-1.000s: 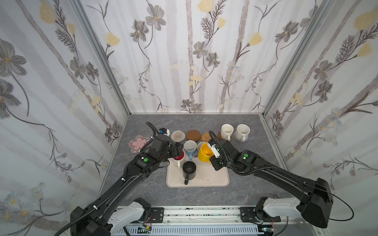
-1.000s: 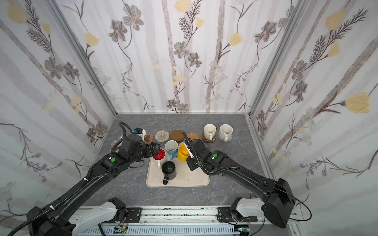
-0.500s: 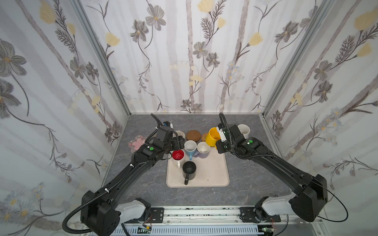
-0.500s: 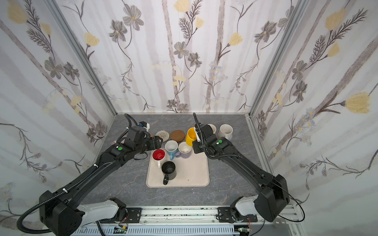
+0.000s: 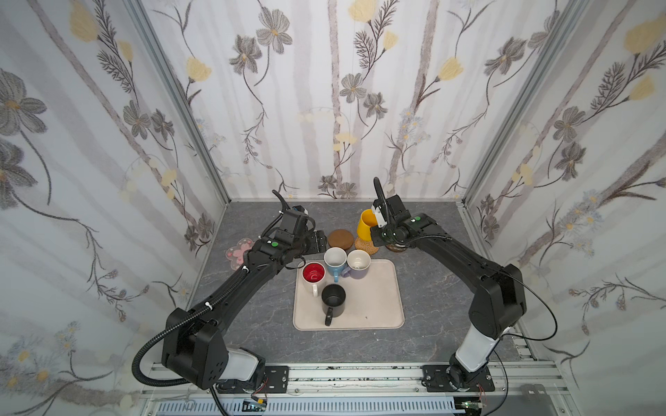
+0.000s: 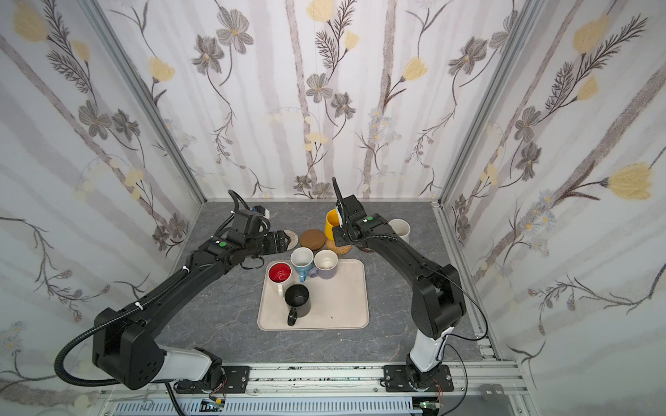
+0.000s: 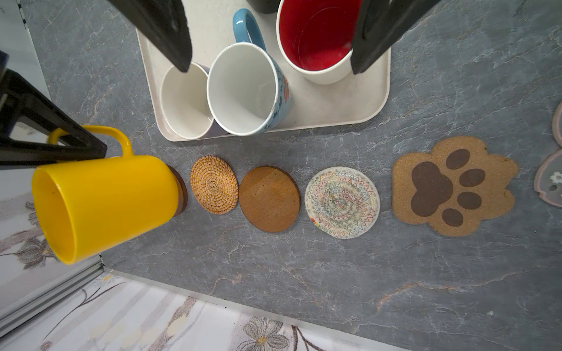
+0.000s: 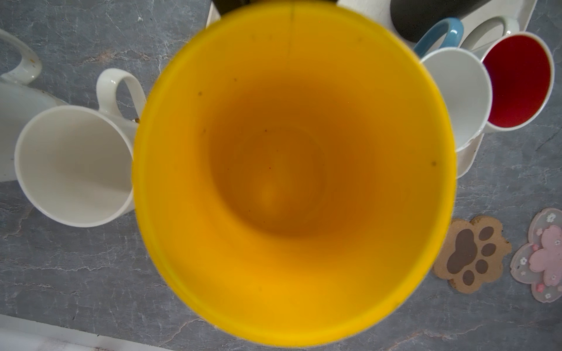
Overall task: Place cups on coasters
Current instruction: Place the cup on the coaster.
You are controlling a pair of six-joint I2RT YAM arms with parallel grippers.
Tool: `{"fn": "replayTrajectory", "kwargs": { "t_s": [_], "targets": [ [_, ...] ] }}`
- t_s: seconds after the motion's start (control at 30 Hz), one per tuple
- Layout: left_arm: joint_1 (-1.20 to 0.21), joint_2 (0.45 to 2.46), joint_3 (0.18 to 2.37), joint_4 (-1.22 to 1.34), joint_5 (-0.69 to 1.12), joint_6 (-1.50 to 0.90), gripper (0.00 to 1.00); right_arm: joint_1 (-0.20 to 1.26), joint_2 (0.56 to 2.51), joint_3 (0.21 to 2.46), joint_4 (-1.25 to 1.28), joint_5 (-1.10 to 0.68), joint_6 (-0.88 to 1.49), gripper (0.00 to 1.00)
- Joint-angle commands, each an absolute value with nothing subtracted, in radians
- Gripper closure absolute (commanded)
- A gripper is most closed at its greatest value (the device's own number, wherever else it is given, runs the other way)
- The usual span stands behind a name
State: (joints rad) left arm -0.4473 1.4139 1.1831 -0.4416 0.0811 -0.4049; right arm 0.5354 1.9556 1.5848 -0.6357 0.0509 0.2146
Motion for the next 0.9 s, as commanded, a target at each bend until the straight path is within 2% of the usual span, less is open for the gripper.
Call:
{"fn": "replayTrajectory", "kwargs": {
  "t_s": [0.0,0.43,0.87],
  "targets": [
    [-0.437,1.439,1.205,-0.437,0.094,-0.374,0.15,0.525,2.012,1.648,-0.615,0.048,0.188,1.0],
    [-0.407,1.521,1.228,-0.437,0.112,-0.37,0.15,0.498,2.203,1.809,-0.67,0.048,0.158,1.0],
    [-0.394,1.547,1.23,-0.438,0.124,-0.371,0.15,0.494,2.257,1.805,-0.689,0.05,0.15,1.0]
  ]
}}
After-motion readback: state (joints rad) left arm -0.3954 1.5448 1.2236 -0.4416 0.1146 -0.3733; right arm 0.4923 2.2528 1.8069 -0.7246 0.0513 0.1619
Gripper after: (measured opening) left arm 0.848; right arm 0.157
